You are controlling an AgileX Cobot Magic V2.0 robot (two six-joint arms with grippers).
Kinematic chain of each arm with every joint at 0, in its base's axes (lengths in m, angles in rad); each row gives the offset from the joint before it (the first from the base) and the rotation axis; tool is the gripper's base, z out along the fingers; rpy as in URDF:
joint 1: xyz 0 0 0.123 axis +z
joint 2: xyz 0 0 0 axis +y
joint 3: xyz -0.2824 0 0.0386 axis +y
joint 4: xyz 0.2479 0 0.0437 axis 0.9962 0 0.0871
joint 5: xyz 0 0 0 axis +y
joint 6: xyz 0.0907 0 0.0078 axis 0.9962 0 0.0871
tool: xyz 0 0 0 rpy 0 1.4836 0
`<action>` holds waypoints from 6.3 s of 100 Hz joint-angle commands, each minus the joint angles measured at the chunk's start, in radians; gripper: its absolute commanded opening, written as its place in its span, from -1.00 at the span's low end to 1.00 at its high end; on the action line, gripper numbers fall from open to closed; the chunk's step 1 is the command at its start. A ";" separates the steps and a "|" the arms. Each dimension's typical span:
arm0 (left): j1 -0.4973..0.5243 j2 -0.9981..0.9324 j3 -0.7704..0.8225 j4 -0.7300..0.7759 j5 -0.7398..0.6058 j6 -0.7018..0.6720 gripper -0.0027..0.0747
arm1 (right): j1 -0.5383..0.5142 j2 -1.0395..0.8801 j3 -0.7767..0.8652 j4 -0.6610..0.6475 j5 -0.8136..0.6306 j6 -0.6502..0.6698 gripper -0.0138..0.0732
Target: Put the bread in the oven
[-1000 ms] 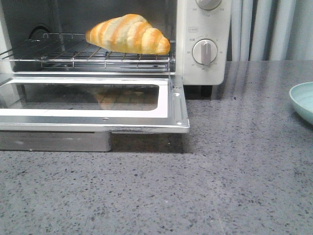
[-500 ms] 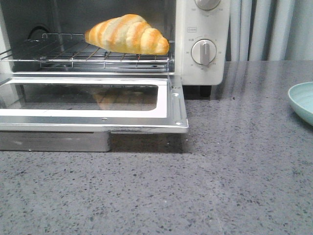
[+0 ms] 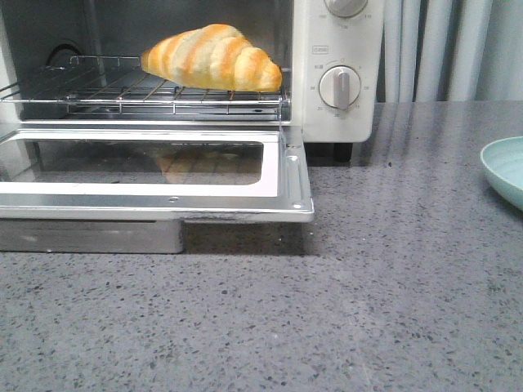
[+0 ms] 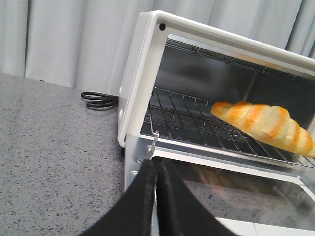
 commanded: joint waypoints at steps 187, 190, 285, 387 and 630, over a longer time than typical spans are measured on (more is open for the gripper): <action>0.004 0.012 -0.027 -0.026 0.023 -0.008 -0.99 | -0.391 -0.238 0.226 0.136 -0.395 -0.373 -0.85; 0.004 0.012 -0.027 -0.026 0.023 -0.008 -0.99 | -0.391 -0.238 0.226 0.136 -0.395 -0.367 -0.85; 0.004 0.012 -0.027 -0.026 0.023 -0.008 -0.99 | -0.391 -0.238 0.226 0.155 -0.213 -0.367 -0.85; 0.002 0.012 0.035 -0.021 0.119 -0.103 -0.99 | -0.391 -0.238 0.226 0.155 -0.213 -0.367 -0.85; -0.213 -0.033 0.096 -1.870 0.602 2.166 -0.99 | -0.391 -0.238 0.226 0.155 -0.213 -0.367 -0.85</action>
